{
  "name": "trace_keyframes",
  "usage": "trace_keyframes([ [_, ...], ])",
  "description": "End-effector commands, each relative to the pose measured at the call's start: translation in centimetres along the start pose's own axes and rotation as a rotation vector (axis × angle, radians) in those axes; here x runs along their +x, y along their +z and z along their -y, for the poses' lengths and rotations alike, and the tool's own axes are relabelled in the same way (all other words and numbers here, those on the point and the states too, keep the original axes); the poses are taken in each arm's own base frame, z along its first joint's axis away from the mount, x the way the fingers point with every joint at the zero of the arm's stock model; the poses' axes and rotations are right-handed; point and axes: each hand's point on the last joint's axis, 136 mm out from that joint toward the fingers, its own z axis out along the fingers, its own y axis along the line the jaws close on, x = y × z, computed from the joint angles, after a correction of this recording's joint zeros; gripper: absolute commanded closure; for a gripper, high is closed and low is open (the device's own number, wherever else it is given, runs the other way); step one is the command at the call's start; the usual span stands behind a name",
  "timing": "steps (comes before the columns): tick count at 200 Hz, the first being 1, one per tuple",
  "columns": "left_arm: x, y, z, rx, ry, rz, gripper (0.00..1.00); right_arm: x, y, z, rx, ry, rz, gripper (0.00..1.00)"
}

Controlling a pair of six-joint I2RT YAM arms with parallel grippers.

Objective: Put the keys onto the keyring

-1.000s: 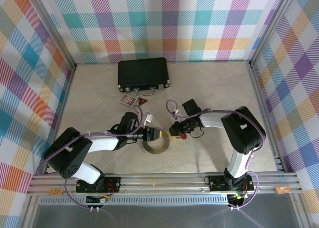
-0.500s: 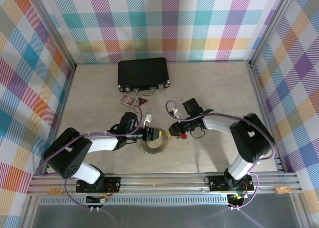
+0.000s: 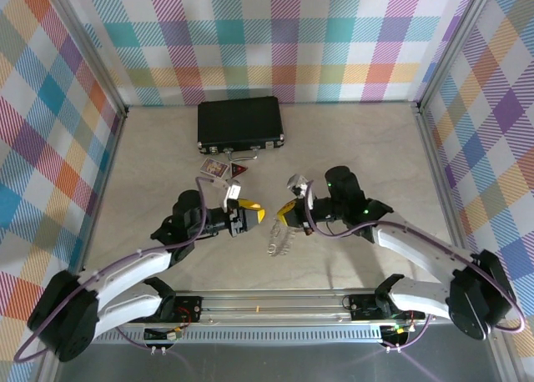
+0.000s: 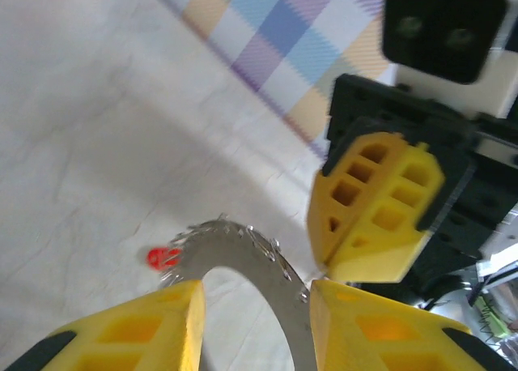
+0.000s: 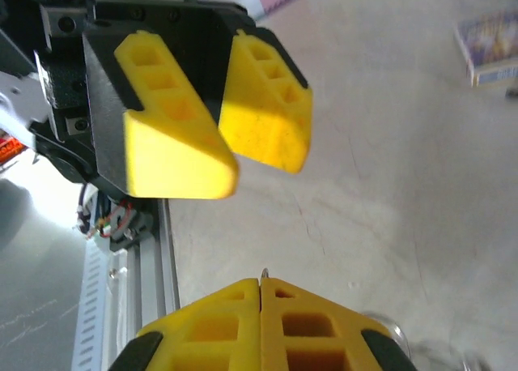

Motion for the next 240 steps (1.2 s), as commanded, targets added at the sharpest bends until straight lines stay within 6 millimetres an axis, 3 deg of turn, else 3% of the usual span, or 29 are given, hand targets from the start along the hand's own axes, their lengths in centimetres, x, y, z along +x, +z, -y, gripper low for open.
trace_keyframes([
  [1,-1.7,-1.1,3.8,0.106,0.092,0.031,0.61,-4.2,-1.7,-3.2,-0.084,-0.145,0.125,1.00],
  [37,-4.5,-2.9,9.1,0.232,0.195,0.072,0.61,-8.2,-4.3,-6.8,-0.163,-0.236,0.258,1.00],
  [91,-6.7,-4.2,13.7,0.341,0.333,0.081,0.61,-11.1,-6.5,-10.0,-0.259,-0.313,0.341,1.00],
  [142,-7.3,-3.7,14.7,0.367,0.378,0.055,0.64,-11.4,-7.5,-12.2,-0.329,-0.350,0.323,1.00],
  [188,-7.1,-2.4,14.9,0.377,0.401,0.029,0.66,-11.3,-7.6,-12.6,-0.343,-0.355,0.313,1.00],
  [240,-7.2,-1.8,15.5,0.391,0.415,0.030,0.76,-10.9,-7.6,-12.6,-0.342,-0.358,0.301,1.00],
])
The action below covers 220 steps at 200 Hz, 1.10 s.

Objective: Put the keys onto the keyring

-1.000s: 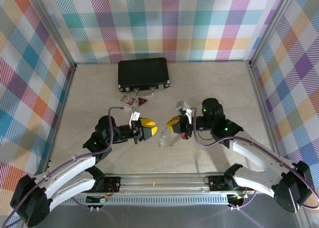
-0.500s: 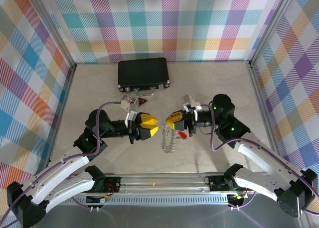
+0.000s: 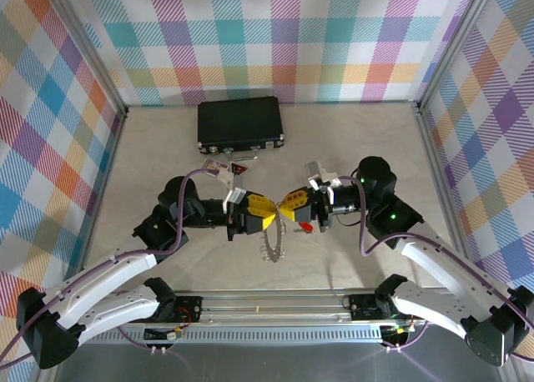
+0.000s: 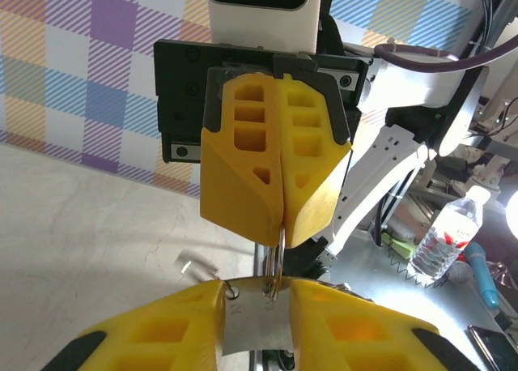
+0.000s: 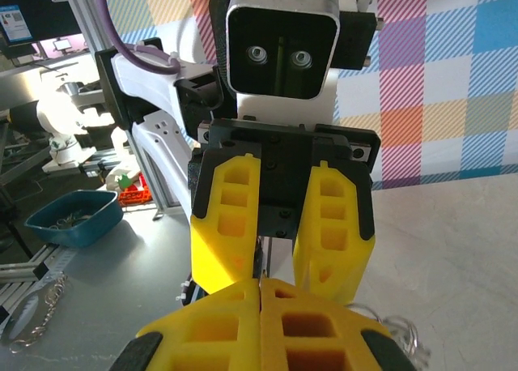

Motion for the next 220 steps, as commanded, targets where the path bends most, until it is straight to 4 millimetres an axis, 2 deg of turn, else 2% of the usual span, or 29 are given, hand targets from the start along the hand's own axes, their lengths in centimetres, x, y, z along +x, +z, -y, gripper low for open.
trace_keyframes([
  [1,-1.8,0.1,1.1,0.029,0.066,0.033,0.76,-1.6,-0.3,-1.6,-0.043,-0.077,0.023,1.00],
  [51,-1.8,0.5,1.2,0.037,0.068,0.032,0.89,-1.4,-0.4,-1.7,-0.042,-0.073,0.017,1.00],
  [113,-1.5,0.7,1.3,0.048,0.063,0.040,1.00,-1.0,-0.3,-1.6,-0.045,-0.055,0.013,1.00],
  [220,-1.2,0.4,0.9,0.019,0.079,0.048,1.00,-0.4,-0.1,-1.6,-0.048,-0.040,0.004,1.00],
])
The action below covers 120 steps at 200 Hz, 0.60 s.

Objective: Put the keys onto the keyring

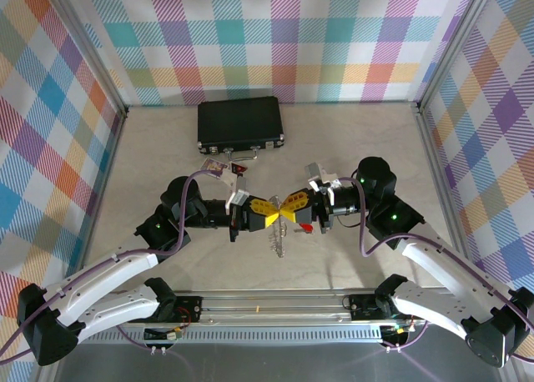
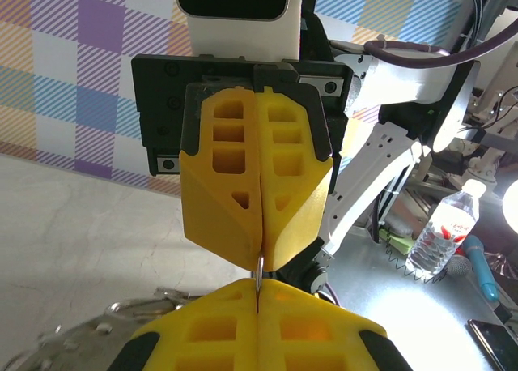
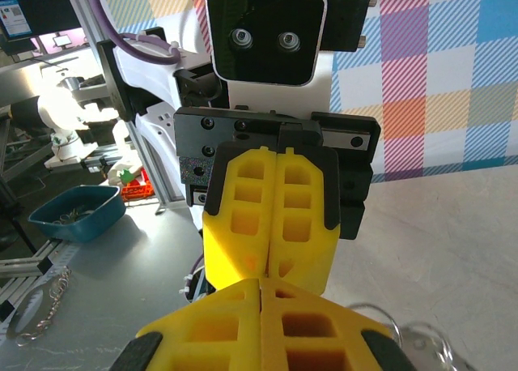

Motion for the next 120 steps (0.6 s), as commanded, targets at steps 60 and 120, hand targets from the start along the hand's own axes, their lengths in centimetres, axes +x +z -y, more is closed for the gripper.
trace_keyframes([
  [60,-1.0,-0.2,0.4,-0.011,0.071,0.041,1.00,-1.0,-0.3,-0.8,0.016,-0.039,0.032,0.67],
  [120,0.1,-1.1,-0.9,-0.130,0.153,-0.062,1.00,-0.2,-1.6,0.9,0.195,0.041,-0.003,0.44],
])
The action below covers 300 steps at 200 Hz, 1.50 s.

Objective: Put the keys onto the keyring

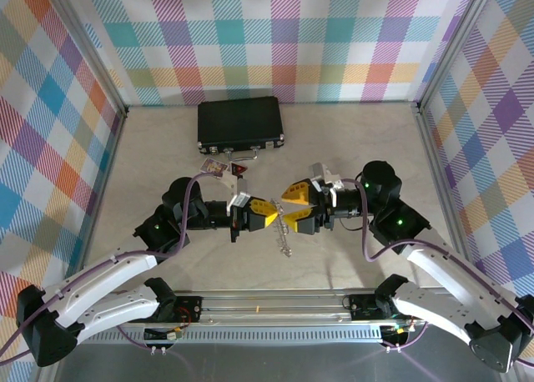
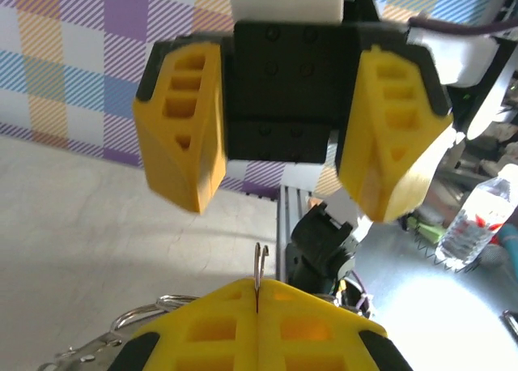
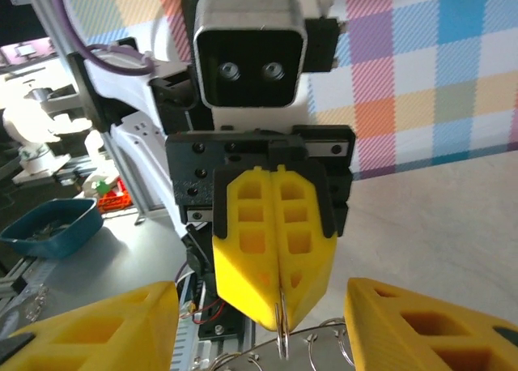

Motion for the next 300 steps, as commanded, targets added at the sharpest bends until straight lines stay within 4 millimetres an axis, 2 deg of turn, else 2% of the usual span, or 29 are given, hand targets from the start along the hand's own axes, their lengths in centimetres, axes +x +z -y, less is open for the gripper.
trace_keyframes([
  [1,-1.2,-0.8,0.1,-0.058,0.112,-0.016,1.00,0.2,-0.7,0.5,0.083,0.019,-0.017,0.44],
  [37,0.0,-0.5,-0.5,-0.180,0.244,-0.120,1.00,1.5,-1.0,0.7,0.111,0.005,-0.063,0.46],
  [64,0.5,0.3,0.3,-0.179,0.311,-0.172,1.00,2.8,-1.2,0.8,0.112,-0.042,-0.097,0.48],
  [117,0.3,0.9,1.2,-0.156,0.355,-0.228,1.00,3.5,-1.2,-0.1,0.062,-0.060,-0.087,0.49],
  [122,0.9,0.7,1.1,-0.155,0.345,-0.261,1.00,3.6,-1.1,-0.3,0.050,-0.057,-0.088,0.49],
  [164,0.9,0.6,1.6,-0.138,0.346,-0.285,1.00,4.3,-0.5,-0.2,0.045,-0.044,-0.118,0.49],
  [255,1.3,0.8,2.1,-0.104,0.322,-0.300,1.00,5.6,0.7,-0.5,0.037,-0.096,-0.194,0.68],
  [300,1.6,1.1,2.2,-0.086,0.306,-0.300,1.00,6.0,0.9,-0.4,0.051,-0.108,-0.211,0.84],
])
